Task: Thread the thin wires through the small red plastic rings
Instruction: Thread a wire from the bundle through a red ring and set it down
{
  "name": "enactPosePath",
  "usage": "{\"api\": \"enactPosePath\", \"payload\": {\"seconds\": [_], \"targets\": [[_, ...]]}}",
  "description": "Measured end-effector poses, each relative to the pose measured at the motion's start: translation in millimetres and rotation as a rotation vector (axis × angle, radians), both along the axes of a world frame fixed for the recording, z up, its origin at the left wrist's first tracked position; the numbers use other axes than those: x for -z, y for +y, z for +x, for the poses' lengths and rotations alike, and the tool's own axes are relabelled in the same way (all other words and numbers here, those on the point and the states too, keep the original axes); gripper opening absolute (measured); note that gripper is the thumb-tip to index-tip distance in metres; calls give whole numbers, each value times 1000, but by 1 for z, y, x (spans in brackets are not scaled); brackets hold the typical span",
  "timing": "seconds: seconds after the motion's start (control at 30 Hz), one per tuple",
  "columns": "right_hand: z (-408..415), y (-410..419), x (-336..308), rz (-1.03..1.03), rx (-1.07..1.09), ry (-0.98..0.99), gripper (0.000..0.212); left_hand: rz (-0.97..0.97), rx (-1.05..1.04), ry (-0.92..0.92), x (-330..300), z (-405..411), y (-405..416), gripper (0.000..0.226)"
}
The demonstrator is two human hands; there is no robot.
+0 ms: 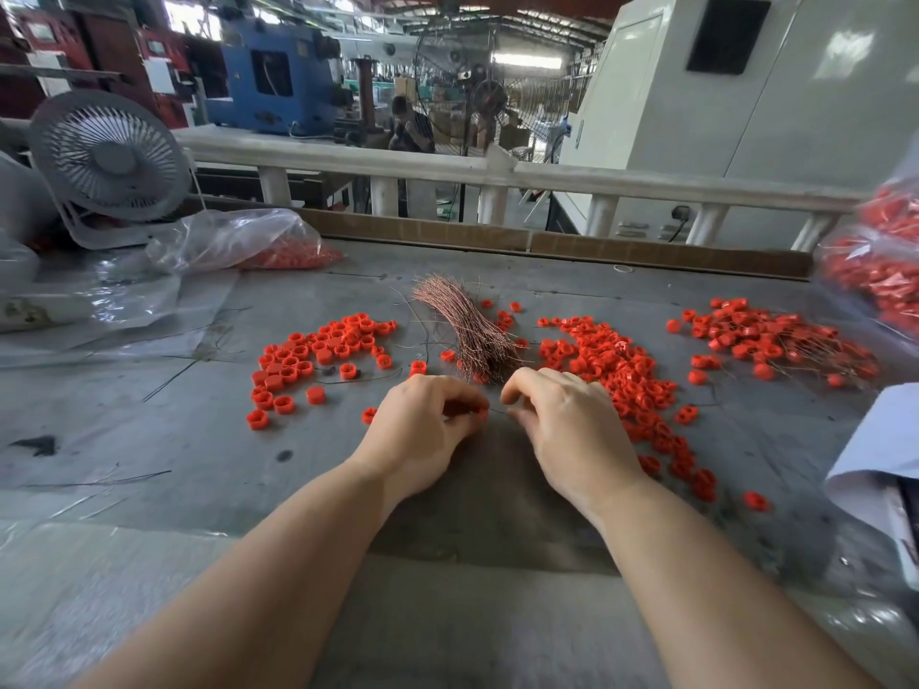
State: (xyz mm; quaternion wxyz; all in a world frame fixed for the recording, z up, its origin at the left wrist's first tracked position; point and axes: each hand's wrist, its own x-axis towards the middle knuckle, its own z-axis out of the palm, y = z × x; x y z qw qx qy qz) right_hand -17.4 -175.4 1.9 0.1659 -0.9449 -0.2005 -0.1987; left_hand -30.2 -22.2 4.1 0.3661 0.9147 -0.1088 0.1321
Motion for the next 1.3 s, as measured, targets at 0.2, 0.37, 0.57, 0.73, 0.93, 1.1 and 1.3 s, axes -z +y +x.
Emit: {"api": "enactPosePath", "payload": {"seconds": [0.2, 0.37, 0.57, 0.73, 0.93, 1.1, 1.3], "targets": [[0, 1, 2, -87, -51, -13, 21, -6, 25, -3, -1, -1, -1, 17], [1, 1, 2, -20, -14, 4, 13, -9, 51, -8, -2, -3, -2, 17], [1, -1, 4, -2, 16, 26, 11, 48, 74, -29, -3, -7, -5, 15], [1, 0, 4, -26, 2, 31, 14, 82, 66, -50, -2, -8, -6, 15], [0, 1, 4, -44, -10, 16, 16, 104, 49, -55, -2, -8, -7, 17], [-1, 2, 4, -74, 1, -7, 18, 82, 53, -59, -3, -9, -7, 16], [0, 2, 3, -98, 13, -31, 19, 65, 68, -48, -5, -9, -6, 16]]}}
